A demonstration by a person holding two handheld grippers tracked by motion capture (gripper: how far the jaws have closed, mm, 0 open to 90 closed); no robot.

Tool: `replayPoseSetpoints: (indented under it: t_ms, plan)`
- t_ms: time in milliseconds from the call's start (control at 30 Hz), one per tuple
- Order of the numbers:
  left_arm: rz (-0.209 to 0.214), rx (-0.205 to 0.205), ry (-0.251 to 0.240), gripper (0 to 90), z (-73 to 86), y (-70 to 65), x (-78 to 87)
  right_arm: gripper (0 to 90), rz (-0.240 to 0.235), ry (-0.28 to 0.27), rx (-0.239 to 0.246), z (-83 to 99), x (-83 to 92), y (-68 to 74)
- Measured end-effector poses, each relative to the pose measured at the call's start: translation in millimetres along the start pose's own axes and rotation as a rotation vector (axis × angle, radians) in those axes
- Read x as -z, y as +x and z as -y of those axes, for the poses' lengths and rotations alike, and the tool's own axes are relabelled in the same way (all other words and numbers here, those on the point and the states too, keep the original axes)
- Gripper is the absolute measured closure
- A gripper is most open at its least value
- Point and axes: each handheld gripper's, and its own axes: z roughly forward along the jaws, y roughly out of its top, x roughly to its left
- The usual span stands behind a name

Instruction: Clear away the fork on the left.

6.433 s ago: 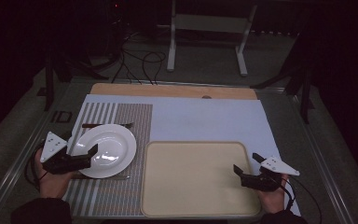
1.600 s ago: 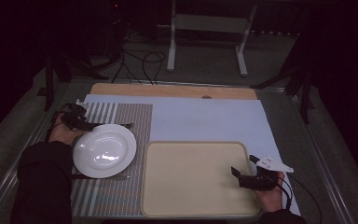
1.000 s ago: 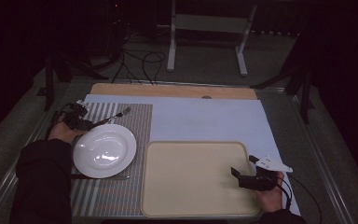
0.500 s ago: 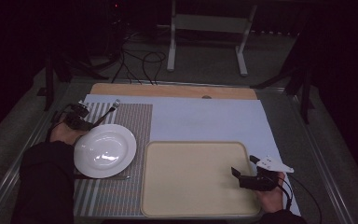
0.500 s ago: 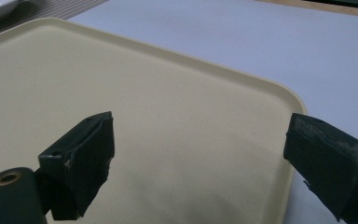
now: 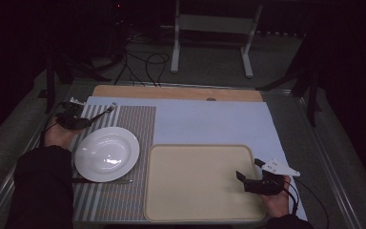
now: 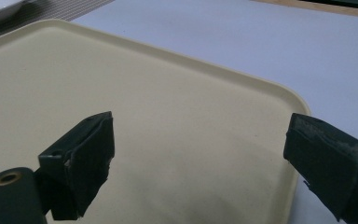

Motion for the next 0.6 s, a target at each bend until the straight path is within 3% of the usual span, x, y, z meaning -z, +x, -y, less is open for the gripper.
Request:
replayPoseSetpoints:
  t_ms: [300,600]
  plan:
    - [-0.014,0.015,-0.092,76.0,-3.0,-11.8,15.6,8.6,-0.004,-0.009,0.001,-1.2,2.0,0.2]
    - [-0.012,-0.002,-0.14,75.9,-9.4,-28.2,28.0,8.6,-0.001,-0.018,-0.003,-1.6,4.0,0.6]
